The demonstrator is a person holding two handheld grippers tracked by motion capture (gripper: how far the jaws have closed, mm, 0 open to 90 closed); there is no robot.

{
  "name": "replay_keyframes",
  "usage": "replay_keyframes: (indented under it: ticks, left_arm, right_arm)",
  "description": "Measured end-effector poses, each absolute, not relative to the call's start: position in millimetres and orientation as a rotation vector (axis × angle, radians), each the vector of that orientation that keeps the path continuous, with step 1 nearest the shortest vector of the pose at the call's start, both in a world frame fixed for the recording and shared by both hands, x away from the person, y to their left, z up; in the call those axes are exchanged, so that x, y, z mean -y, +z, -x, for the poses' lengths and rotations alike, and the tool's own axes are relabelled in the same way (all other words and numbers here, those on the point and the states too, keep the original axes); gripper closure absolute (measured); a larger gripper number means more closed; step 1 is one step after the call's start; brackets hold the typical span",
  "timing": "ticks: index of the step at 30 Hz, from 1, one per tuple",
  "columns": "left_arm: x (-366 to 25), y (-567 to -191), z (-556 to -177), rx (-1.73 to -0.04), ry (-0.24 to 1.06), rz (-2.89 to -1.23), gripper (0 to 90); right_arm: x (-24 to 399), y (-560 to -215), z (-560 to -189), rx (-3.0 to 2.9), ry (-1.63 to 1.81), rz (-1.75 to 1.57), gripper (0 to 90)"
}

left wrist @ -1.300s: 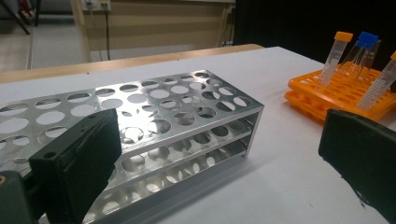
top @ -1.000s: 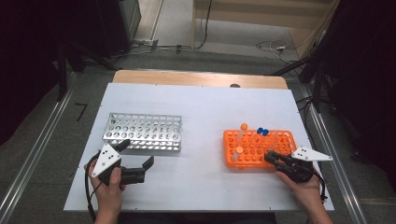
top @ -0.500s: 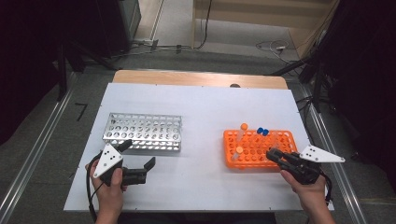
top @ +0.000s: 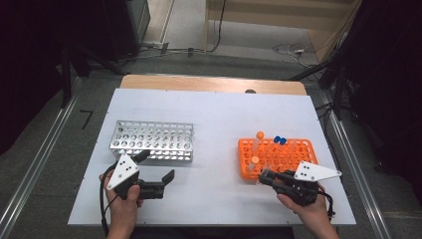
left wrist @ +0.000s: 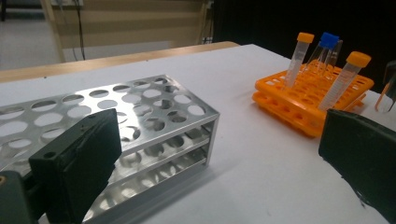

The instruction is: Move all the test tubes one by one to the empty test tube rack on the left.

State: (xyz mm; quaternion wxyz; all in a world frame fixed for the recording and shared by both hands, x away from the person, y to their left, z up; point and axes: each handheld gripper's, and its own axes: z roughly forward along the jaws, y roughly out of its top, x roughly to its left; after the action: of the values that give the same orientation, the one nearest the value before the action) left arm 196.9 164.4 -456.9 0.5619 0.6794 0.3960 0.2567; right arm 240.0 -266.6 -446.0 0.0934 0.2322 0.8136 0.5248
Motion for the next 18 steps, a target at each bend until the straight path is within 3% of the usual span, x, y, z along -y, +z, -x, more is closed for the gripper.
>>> replay_keyframes:
  ticks: [11, 18]
  left_arm:
    - [-125, -449, -197, -0.890, 0.479, -1.655, 3.5]
    - [-103, -447, -196, -0.878, 0.457, -1.683, 16.2]
  right_arm:
    - [218, -455, -235, -2.515, 1.537, -0.622, 74.2]
    - [196, -460, -235, -2.541, 1.530, -0.597, 74.2]
